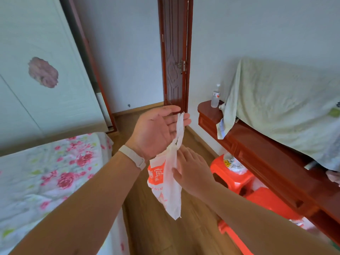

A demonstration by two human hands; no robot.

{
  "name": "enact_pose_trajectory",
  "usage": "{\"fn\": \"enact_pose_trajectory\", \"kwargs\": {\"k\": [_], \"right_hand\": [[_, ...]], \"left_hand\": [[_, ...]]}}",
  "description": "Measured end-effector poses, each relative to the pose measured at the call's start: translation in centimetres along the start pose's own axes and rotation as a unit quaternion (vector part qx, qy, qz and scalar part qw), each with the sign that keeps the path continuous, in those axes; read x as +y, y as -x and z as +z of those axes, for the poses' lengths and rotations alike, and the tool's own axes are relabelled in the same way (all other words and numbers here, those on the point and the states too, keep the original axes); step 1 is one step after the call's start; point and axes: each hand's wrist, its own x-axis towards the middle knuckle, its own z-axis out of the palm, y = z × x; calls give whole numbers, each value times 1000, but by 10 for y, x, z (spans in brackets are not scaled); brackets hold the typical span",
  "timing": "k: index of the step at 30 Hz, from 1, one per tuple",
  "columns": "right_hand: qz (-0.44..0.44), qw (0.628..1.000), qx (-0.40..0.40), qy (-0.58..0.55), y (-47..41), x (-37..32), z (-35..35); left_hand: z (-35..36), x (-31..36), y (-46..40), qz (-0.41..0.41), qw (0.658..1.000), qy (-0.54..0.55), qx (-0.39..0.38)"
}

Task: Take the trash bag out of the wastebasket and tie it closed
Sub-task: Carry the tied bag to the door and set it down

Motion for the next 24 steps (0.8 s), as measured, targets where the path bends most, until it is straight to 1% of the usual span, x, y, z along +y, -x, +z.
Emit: {"fn": "enact_pose_trajectory", "kwargs": {"k": [6, 14, 19, 24], "right_hand": [[-16, 999, -31, -28, -65, 23, 42], [-53, 994, -57, -80, -181, 65, 74], [-98, 992, -38, -74, -260, 87, 85], [-91, 993, -29, -70, -326, 97, 104]], "left_hand": [[-49, 8, -54, 9, 1000, -1, 29], [-101, 39, -164, 14, 998, -13, 53], [-125, 64, -220, 33, 998, -21, 42], [-156, 89, -270, 29, 998, -41, 34]]}}
